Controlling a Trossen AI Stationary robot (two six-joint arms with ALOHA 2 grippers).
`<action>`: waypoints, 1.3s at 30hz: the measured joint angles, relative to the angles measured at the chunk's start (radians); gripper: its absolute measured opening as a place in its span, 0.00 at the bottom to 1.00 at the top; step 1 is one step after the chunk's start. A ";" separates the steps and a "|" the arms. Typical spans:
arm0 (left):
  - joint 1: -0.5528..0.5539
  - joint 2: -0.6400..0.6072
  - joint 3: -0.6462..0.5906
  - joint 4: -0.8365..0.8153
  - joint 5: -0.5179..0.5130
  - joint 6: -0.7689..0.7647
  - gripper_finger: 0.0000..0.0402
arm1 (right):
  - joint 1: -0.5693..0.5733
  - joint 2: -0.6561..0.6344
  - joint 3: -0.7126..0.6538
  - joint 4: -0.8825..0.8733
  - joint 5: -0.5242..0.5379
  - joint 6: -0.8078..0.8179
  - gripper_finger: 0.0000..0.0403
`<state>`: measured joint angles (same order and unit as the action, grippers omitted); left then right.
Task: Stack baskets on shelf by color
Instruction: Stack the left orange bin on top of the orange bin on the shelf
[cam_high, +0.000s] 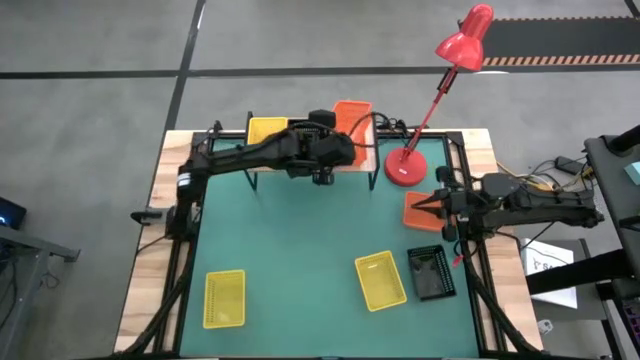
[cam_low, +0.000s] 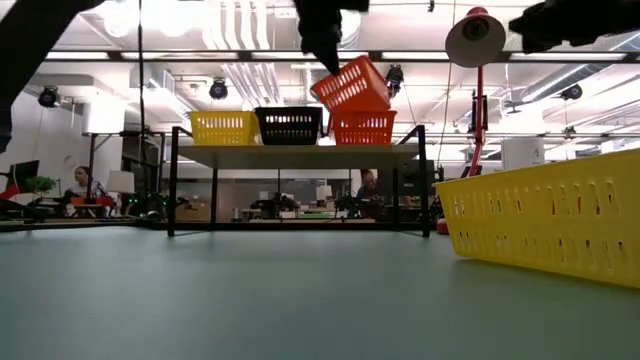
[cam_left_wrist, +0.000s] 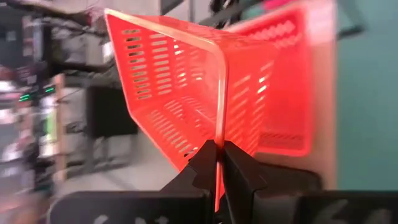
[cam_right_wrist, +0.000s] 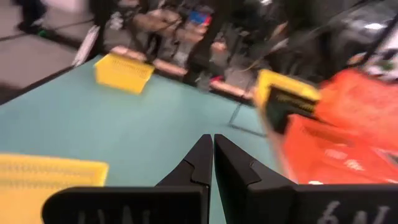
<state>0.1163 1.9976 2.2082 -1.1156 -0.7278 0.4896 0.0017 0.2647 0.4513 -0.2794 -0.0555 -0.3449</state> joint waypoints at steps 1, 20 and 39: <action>0.000 0.011 0.000 0.000 -0.031 0.010 0.00 | 0.000 -0.008 -0.001 0.002 0.018 0.005 0.02; -0.116 0.040 0.011 0.093 -0.272 -0.075 0.00 | 0.000 -0.022 -0.003 0.007 0.085 -0.014 0.02; -0.110 0.042 -0.007 0.059 -0.144 -0.327 0.00 | 0.000 -0.021 -0.003 0.007 0.085 -0.003 0.02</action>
<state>0.0059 2.0392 2.2009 -1.0569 -0.8715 0.1626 0.0013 0.2436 0.4480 -0.2722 0.0291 -0.3477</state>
